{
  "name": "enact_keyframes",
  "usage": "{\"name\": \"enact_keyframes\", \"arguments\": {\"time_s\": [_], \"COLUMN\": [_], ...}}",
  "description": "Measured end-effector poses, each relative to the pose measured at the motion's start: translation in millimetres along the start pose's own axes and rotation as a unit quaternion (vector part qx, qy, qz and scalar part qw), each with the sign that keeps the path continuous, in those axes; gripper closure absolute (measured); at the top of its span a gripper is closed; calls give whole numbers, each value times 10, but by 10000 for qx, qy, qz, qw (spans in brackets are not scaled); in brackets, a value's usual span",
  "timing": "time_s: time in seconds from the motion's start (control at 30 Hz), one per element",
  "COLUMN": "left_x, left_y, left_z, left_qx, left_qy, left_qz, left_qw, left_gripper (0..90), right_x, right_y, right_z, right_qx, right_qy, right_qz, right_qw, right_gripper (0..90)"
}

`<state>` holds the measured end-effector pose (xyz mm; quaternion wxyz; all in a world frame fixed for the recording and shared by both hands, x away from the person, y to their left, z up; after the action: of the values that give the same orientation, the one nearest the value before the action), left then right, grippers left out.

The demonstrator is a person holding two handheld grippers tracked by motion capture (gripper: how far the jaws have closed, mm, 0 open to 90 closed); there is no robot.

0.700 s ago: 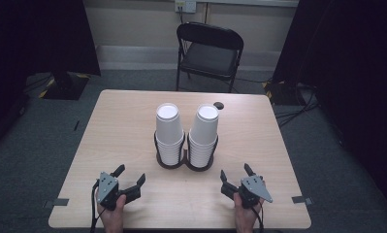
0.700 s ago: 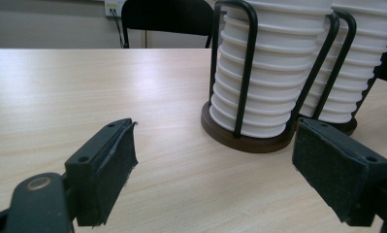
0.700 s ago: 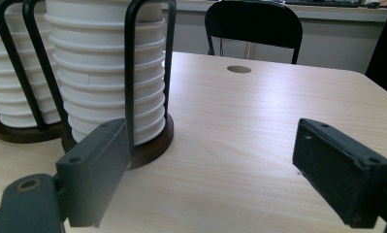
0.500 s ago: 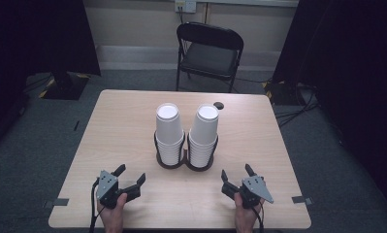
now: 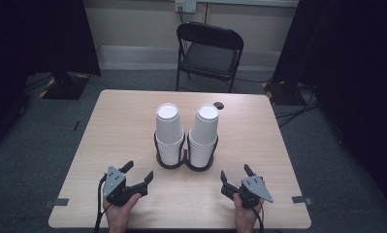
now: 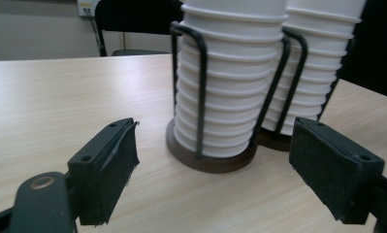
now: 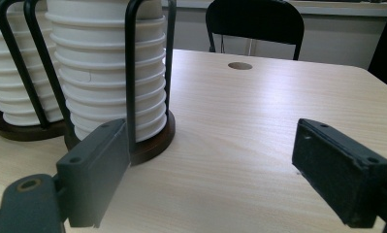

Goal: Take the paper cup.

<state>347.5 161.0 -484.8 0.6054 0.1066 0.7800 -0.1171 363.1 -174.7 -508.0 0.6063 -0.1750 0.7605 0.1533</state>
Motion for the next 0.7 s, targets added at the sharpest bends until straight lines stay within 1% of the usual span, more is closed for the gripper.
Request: {"name": "enact_keyframes", "arguments": {"time_s": [0.03, 0.1, 0.13, 0.17, 0.27, 0.3, 0.33, 0.37, 0.43, 0.47, 0.5, 0.6, 0.7], "left_x": [-15, -39, -39, -64, -90, -105, -132, -145, -177, -177, -207, -255, -296], "left_y": [-30, -85, -85, -130, -167, -193, -236, -256, -288, -288, -327, -386, -435], "left_z": [-1, -8, -8, -10, -3, 0, 11, 15, 15, 15, 9, 4, 8], "left_qx": [22, 85, 85, 165, 228, 311, 397, 376, 384, 384, 453, 574, 662], "left_qy": [-14, -37, -37, -62, -77, -84, -89, -102, -145, -145, -167, -204, -214], "left_qz": [21, -3, -3, 21, 48, 38, 88, 104, 215, 215, 287, 240, 264], "left_qw": [10000, 10000, 10000, 9998, 9997, 9995, 9991, 9992, 9989, 9989, 9984, 9979, 9972], "left_gripper": [174, 174, 174, 174, 174, 180, 188, 190, 190, 190, 191, 187, 185], "right_x": [0, 3, 3, 4, 4, 4, 4, 4, 4, 4, 4, 3, 4], "right_y": [0, 2, 2, 3, 0, -3, -4, -5, -6, -5, -6, -5, -7], "right_z": [-3, -4, -4, -3, -3, -2, -2, -2, -2, -3, -3, -6, -4], "right_qx": [16, -21, -21, -45, -40, -52, -59, -58, -63, -56, -49, -35, -43], "right_qy": [-2, 19, 19, 38, 43, 36, 31, 31, 33, 33, 30, 16, 27], "right_qz": [-1, 17, 17, 30, 47, 61, 58, 66, 72, 69, 68, 69, 79], "right_qw": [10000, 10000, 10000, 10000, 10000, 10000, 10000, 10000, 9999, 10000, 10000, 10000, 10000], "right_gripper": [130, 130, 130, 130, 130, 130, 130, 131, 130, 130, 131, 132, 132]}}
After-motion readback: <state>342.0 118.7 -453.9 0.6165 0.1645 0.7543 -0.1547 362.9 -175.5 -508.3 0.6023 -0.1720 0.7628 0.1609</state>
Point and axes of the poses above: each handheld gripper's, and its own axes: z roughly forward along the jaws, x roughly out of its underside, y roughly to its left, the point moved 6 cm from there along z, roughly forward along the jaws, and after that the axes turned 11 degrees about -x, right-handed, at the moved point
